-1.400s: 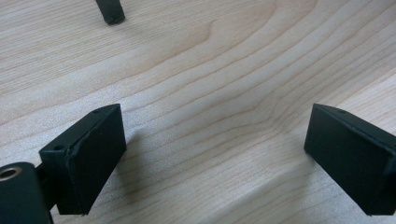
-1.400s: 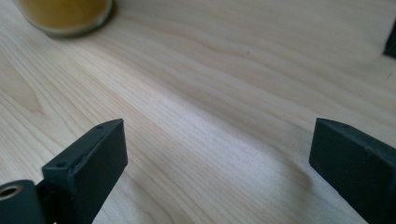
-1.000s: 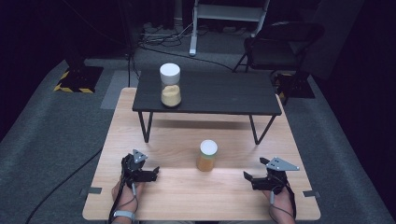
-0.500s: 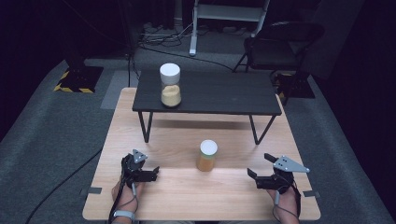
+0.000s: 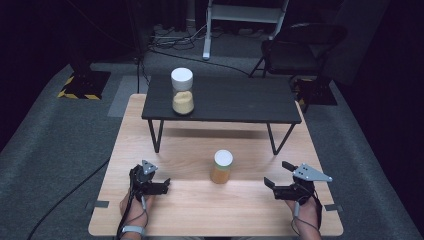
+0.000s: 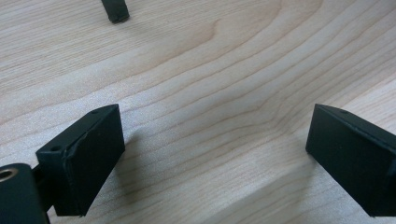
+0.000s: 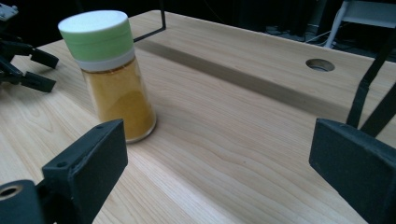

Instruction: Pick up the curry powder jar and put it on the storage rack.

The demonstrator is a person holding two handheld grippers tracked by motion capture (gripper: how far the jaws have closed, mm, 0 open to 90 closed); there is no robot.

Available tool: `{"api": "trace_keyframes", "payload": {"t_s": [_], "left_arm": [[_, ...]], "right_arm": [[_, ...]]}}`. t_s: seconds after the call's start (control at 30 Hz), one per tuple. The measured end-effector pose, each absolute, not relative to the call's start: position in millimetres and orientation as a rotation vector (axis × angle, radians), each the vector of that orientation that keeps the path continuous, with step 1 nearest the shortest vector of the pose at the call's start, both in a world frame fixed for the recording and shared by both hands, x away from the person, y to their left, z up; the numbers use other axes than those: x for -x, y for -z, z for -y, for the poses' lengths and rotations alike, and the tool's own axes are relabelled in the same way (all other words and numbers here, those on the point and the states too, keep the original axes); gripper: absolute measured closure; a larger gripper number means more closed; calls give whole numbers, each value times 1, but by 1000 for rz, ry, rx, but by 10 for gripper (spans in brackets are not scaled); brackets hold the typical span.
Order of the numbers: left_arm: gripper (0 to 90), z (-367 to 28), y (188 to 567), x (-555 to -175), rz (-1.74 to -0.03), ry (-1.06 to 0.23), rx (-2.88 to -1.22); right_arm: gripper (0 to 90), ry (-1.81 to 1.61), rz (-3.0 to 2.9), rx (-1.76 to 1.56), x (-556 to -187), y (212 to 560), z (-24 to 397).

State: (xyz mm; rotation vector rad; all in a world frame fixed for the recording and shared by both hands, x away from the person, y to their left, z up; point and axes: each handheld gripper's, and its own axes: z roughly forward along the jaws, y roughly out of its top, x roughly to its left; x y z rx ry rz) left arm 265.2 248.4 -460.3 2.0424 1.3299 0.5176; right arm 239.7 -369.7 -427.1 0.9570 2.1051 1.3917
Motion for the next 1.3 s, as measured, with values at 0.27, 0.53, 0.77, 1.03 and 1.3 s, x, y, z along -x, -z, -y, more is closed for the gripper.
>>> {"api": "trace_keyframes", "payload": {"t_s": [0.27, 0.53, 0.77, 1.03, 1.3], "left_arm": [[40, -249, 461, -265, -1329, -519, -2041], [40, -248, 461, -265, -1332, -521, -2039], [39, -248, 461, -264, -1334, -522, -2039], [36, -248, 460, -265, -1337, -523, -2039], [35, -247, 460, -265, -1338, -523, -2040]], "right_arm": [[41, -1428, -2101, -918, -244, 423, 361], [41, -1473, -2111, -873, -250, 420, 351], [41, -1505, -2121, -849, -259, 420, 342], [41, -1494, -2160, -822, -266, 420, 324], [41, -1492, -2178, -803, -271, 420, 308]]}}
